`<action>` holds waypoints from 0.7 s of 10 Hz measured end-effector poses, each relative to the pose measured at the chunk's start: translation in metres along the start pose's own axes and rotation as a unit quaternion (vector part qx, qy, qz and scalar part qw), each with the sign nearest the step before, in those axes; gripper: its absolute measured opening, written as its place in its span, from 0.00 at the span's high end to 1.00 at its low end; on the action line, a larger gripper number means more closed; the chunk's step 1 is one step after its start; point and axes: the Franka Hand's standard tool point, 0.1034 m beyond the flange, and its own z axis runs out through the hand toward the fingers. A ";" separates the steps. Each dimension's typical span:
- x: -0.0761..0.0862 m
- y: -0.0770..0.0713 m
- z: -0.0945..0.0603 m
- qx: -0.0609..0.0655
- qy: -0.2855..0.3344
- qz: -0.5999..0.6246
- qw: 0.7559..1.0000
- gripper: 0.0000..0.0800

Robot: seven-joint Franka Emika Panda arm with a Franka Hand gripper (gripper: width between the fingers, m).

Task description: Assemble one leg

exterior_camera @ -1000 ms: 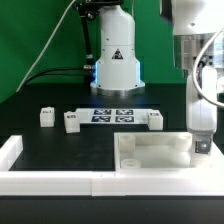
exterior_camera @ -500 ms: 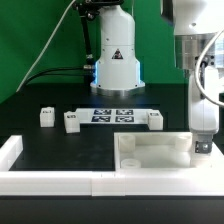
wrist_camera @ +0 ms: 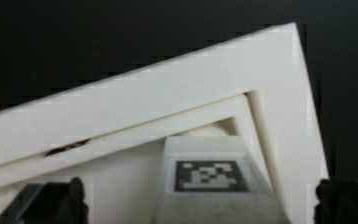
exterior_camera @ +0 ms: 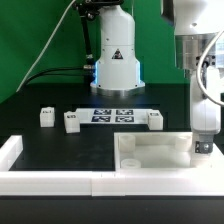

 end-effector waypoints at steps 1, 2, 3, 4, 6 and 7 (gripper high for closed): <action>0.000 0.000 0.000 0.000 0.000 -0.001 1.000 0.19; 0.000 0.000 0.000 0.000 0.000 -0.002 1.000 0.19; -0.001 0.000 0.000 0.000 0.000 -0.002 1.000 0.19; -0.001 0.000 0.000 0.000 0.000 -0.003 1.000 0.19; -0.001 0.001 0.000 0.000 0.000 -0.005 1.000 0.19; -0.001 0.001 0.000 0.000 0.000 -0.006 1.000 0.19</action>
Offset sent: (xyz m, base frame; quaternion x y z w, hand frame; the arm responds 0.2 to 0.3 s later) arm 0.0000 0.0000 0.0000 0.0000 0.0000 0.0000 1.0000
